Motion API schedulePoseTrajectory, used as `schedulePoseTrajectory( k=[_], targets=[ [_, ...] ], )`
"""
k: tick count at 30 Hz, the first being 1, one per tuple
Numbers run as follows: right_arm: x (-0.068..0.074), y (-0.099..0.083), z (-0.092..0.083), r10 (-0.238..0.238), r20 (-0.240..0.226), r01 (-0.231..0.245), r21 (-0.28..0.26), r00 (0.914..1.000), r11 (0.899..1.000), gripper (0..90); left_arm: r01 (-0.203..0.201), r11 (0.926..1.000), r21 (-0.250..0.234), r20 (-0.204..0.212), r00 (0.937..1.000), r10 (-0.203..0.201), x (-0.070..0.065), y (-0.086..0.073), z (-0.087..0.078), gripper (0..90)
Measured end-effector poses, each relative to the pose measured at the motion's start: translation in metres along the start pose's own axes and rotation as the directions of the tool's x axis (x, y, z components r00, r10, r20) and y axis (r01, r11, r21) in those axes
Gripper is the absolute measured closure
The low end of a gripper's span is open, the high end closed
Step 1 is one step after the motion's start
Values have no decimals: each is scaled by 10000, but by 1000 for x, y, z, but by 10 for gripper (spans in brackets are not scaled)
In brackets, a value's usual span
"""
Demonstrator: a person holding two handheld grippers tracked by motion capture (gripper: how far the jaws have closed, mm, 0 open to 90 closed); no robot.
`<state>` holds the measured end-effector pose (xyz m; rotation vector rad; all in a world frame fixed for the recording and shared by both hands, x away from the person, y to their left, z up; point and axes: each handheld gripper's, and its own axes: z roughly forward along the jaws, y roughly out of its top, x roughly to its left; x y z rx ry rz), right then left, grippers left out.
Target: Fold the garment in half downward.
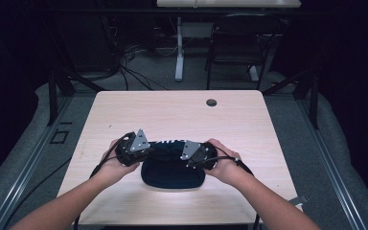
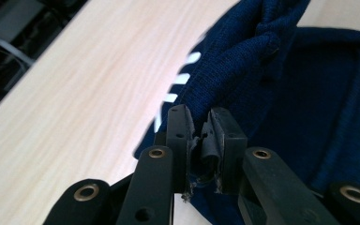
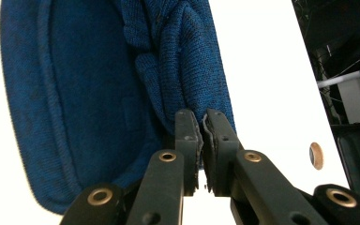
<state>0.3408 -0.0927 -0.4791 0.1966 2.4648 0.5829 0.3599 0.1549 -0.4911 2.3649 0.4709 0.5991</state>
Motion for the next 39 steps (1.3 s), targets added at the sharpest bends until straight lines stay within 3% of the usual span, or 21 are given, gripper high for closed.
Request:
schedulePoseTrajectory(
  k=[3, 9, 10, 23, 28, 34, 39],
  targets=[
    [8, -3, 1, 285, -242, -284, 57, 9993, 9996, 851, 28, 10000, 17, 305, 9995, -29, -4, -6, 1, 789],
    [26, -8, 4, 368, -526, -361, 143, 9979, 9992, 853, -160, 9995, 261, 504, 9986, 147, -14, -17, 5, 785],
    [30, -9, 5, 599, -698, -597, 60, 9958, 9982, 853, -183, 9995, 268, 528, 9985, 169, -15, -18, 5, 785],
    [56, -25, 15, 1147, -1296, -1136, 159, 9849, 9934, 852, -549, 9968, 573, 1227, 9913, 476, -33, -38, 12, 777],
    [66, -27, 18, 1077, -1350, -1055, 236, 9850, 9941, 849, -398, 9972, 628, 1355, 9903, 310, -37, -48, 13, 771],
    [75, -32, 22, 1390, -1494, -1383, 154, 9790, 9903, 854, -105, 9974, 708, 1661, 9861, -14, -41, -58, 16, 752],
    [76, -37, 23, 1506, -1548, -1493, 200, 9764, 9886, 896, 98, 9965, 826, 1559, 9875, -226, -43, -67, 19, 771]
  ],
)
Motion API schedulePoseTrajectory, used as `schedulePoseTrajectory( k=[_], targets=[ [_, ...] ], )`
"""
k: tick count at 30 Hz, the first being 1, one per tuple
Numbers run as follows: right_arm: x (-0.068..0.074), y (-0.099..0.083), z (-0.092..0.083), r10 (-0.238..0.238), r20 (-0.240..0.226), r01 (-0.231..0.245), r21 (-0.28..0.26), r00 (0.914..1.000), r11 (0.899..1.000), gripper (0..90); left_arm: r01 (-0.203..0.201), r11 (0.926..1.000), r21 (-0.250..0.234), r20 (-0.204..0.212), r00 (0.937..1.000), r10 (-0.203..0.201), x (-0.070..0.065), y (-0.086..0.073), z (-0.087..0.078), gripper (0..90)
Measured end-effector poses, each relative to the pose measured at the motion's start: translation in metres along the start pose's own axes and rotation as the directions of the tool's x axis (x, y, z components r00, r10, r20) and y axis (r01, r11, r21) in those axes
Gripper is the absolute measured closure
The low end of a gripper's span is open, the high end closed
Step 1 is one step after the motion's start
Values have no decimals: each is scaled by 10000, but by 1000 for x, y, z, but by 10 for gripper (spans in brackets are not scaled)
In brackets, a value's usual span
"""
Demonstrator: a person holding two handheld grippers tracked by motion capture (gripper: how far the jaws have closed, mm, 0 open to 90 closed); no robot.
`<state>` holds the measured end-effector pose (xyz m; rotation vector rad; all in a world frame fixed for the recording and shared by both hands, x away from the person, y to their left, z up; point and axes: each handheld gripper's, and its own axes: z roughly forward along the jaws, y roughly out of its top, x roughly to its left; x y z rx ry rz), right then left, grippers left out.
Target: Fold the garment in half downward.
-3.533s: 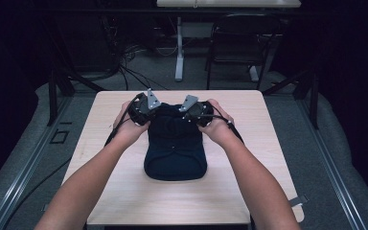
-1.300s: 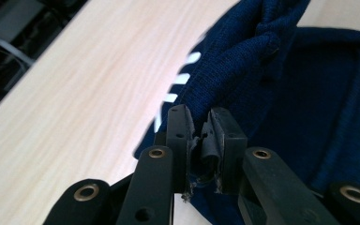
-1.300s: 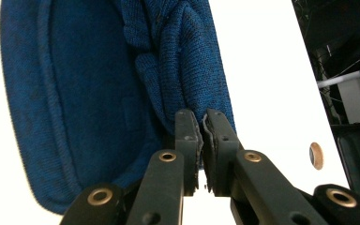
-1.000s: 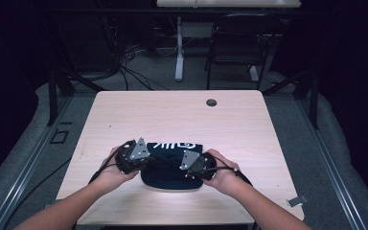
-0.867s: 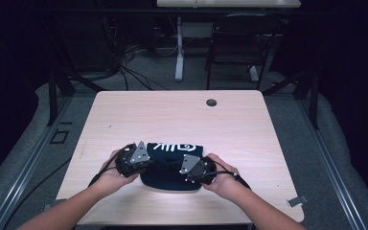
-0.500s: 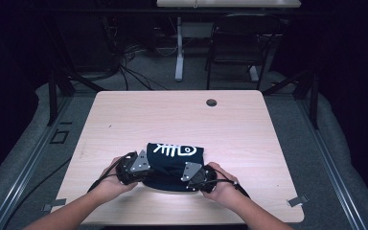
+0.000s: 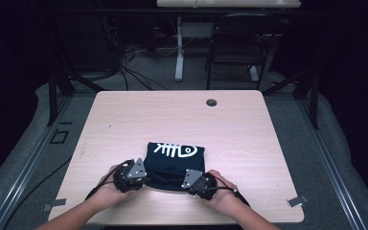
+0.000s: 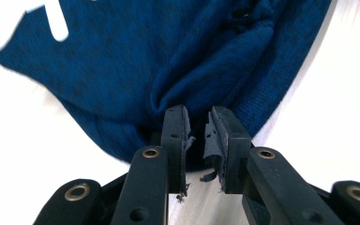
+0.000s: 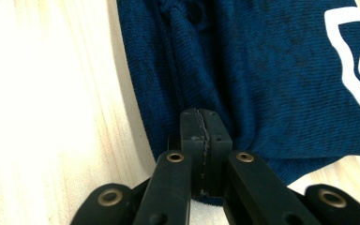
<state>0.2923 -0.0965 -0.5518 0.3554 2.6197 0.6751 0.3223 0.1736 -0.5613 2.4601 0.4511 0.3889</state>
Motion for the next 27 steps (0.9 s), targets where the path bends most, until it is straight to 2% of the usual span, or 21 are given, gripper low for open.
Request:
schedulePoseTrajectory(
  k=[5, 13, 18, 20, 24, 25, 27],
  targets=[
    [-2, 0, -1, 174, -8, -174, -200, 9998, 9996, 896, 209, 9997, -136, -85, 9997, -210, -1, 0, 2, 780],
    [-4, -2, 1, 139, 81, -139, 21, 9999, 9999, 890, 469, 9987, -197, -55, 9989, -470, 0, 2, 5, 788],
    [-12, -10, 4, 590, 34, -590, -44, 9983, 9982, 881, 683, 9972, -313, -64, 9976, -686, 0, 6, 8, 789],
    [-15, -13, 5, 710, 33, -709, -68, 9975, 9975, 880, 974, 9944, -417, 5, 9952, -974, 1, 8, 11, 788],
    [-23, -15, 6, 928, 87, -927, -144, 9956, 9956, 869, 1292, 9901, -541, -120, 9914, -1301, 4, 12, 16, 790],
    [-26, -15, 6, 841, 147, -842, 17, 9963, 9965, 861, 1390, 9888, -553, -107, 9901, -1398, 6, 14, 17, 791],
    [-33, -17, 8, 1102, 201, -1100, -89, 9937, 9939, 847, 1589, 9853, -630, -147, 9870, -1601, 8, 16, 20, 793]
  ],
)
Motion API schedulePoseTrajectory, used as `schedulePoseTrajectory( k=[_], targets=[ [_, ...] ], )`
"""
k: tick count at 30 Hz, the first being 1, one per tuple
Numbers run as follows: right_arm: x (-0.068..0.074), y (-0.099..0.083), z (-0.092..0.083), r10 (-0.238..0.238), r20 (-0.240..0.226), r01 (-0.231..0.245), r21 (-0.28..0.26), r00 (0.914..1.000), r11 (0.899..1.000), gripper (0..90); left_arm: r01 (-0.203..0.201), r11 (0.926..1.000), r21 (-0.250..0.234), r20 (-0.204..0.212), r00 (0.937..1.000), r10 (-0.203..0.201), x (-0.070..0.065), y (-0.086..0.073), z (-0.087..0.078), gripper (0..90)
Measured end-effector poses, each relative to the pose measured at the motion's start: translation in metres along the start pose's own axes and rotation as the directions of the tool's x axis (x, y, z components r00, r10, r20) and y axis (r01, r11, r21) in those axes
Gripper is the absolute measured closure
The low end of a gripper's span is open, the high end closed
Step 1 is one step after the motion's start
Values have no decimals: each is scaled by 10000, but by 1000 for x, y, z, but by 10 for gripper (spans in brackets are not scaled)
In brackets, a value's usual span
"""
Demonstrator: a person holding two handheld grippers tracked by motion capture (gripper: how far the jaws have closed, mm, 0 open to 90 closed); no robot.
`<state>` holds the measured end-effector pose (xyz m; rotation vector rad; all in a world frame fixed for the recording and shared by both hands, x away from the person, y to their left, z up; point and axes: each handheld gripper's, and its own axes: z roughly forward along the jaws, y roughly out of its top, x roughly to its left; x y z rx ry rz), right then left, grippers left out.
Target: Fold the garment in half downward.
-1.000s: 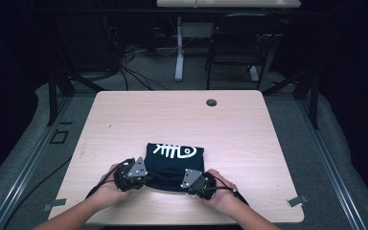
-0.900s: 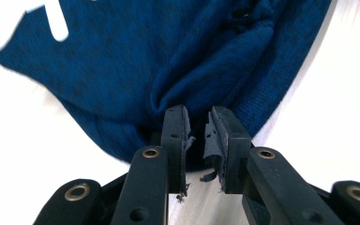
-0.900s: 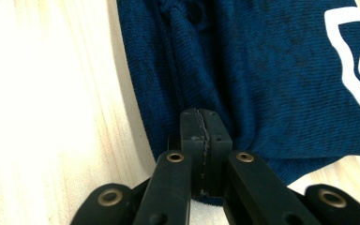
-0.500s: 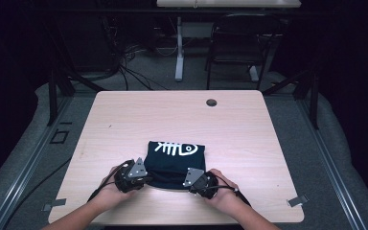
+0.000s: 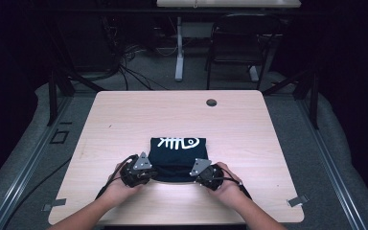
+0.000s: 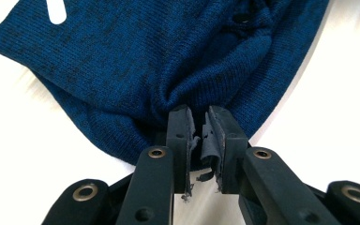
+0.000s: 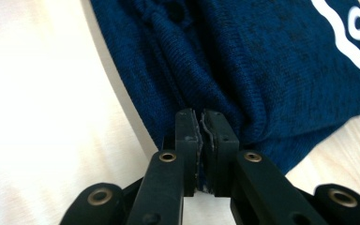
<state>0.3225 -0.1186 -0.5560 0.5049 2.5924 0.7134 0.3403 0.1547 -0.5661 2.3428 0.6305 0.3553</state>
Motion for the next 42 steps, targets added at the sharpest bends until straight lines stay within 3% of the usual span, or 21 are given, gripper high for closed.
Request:
schedulePoseTrajectory(
  k=[5, 10, 18, 24, 29, 36, 42],
  targets=[
    [-12, -2, 1, 475, -15, -475, -146, 9989, 9988, 830, 247, 9996, -135, -130, 9996, -249, 2, 3, 3, 789],
    [-10, -5, -3, 535, 20, -534, -270, 9986, 9982, 810, 322, 9994, -123, -208, 9993, -324, 4, 2, 2, 782],
    [-6, -11, -14, 740, -89, -743, -354, 9972, 9966, 764, 590, 9975, -397, 102, 9982, -586, 2, -3, -6, 698],
    [-5, -15, -23, 1282, 4, -1280, -621, 9917, 9898, 708, 1038, 9919, -733, 291, 9944, -1020, 1, -9, -16, 627],
    [-6, -19, -30, 1590, 62, -1582, -687, 9873, 9850, 667, 1591, 9811, -1097, -21, 9871, -1603, 9, -12, -31, 566],
    [-10, -27, -42, 2415, 204, -2381, -1071, 9702, 9653, 617, 2142, 9682, -1292, -410, 9744, -2211, 22, -22, -47, 538],
    [-6, -35, -52, 2895, 224, -2844, -1283, 9569, 9501, 586, 2485, 9557, -1577, -589, 9637, -2603, 21, -35, -55, 532]
  ],
)
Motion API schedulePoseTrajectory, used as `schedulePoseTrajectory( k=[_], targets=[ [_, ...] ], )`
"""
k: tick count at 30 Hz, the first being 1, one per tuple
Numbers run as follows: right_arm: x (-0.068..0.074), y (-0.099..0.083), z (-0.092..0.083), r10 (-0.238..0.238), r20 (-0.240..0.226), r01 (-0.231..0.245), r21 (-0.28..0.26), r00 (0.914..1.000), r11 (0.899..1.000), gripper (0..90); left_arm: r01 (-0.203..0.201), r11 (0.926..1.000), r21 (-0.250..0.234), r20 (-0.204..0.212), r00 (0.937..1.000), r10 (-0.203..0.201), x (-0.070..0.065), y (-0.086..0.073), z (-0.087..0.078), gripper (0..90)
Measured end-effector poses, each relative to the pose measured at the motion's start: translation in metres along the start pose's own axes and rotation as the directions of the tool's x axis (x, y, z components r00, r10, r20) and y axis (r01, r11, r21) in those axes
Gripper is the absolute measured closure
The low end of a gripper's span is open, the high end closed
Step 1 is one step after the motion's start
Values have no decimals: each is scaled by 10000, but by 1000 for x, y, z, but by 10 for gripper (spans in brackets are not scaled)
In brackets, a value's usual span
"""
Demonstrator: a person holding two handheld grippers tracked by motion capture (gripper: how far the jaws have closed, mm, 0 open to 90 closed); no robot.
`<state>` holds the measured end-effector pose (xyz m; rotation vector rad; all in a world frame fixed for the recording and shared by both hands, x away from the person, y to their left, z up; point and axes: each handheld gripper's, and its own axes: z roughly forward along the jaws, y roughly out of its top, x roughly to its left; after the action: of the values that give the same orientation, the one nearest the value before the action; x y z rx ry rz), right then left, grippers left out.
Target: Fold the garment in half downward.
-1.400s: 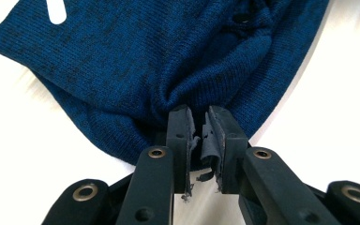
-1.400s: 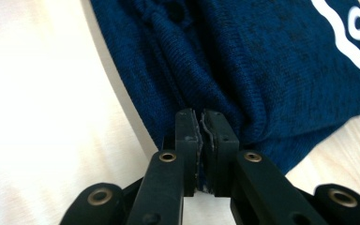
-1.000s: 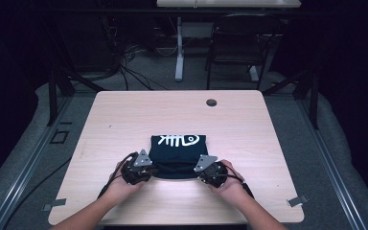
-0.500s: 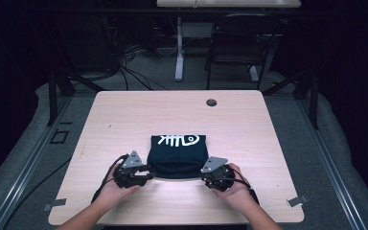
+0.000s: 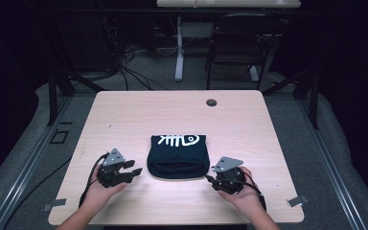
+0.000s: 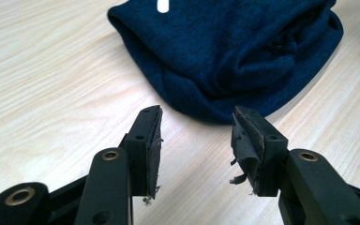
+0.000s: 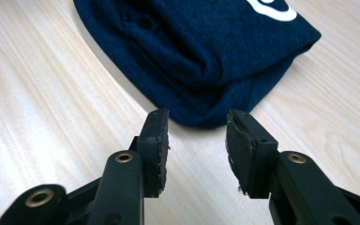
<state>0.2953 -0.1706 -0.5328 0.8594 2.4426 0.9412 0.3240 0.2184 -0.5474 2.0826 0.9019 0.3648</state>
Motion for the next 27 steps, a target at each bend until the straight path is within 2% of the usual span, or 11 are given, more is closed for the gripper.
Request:
schedulePoseTrajectory(
  k=[4, 8, 11, 12, 14, 19, 23, 27],
  targets=[
    [2, -5, -5, 108, -69, -107, 84, 9999, 9999, 580, 334, 9993, -170, -9, 9994, -335, 0, -8, -7, 528],
    [3, -12, -7, 259, -42, -259, 84, 9997, 9996, 570, 681, 9971, -334, -216, 9974, -689, 3, -15, -12, 527],
    [1, -16, -6, 493, 4, -493, 0, 9988, 9988, 555, 678, 9972, -319, -375, 9969, -690, 5, -18, -14, 521],
    [0, -21, -3, 829, -108, -830, -125, 9965, 9965, 546, 721, 9970, -268, -491, 9961, -734, 7, -21, -13, 521],
    [-1, -23, -2, 949, -116, -951, -219, 9954, 9952, 546, 830, 9961, -292, -363, 9958, -841, 8, -24, -12, 520],
    [-2, -27, 3, 1064, -8, -1063, -311, 9943, 9938, 541, 517, 9986, -50, -521, 9973, -519, 7, -27, -7, 520],
    [-4, -28, 3, 1205, -171, -1213, -540, 9926, 9911, 552, 242, 9996, 157, -577, 9981, -232, 5, -28, -4, 515],
    [-6, -32, 5, 1459, -229, -1472, -671, 9890, 9868, 554, 210, 9992, 332, -506, 9985, -193, 4, -30, -1, 516]
  ],
)
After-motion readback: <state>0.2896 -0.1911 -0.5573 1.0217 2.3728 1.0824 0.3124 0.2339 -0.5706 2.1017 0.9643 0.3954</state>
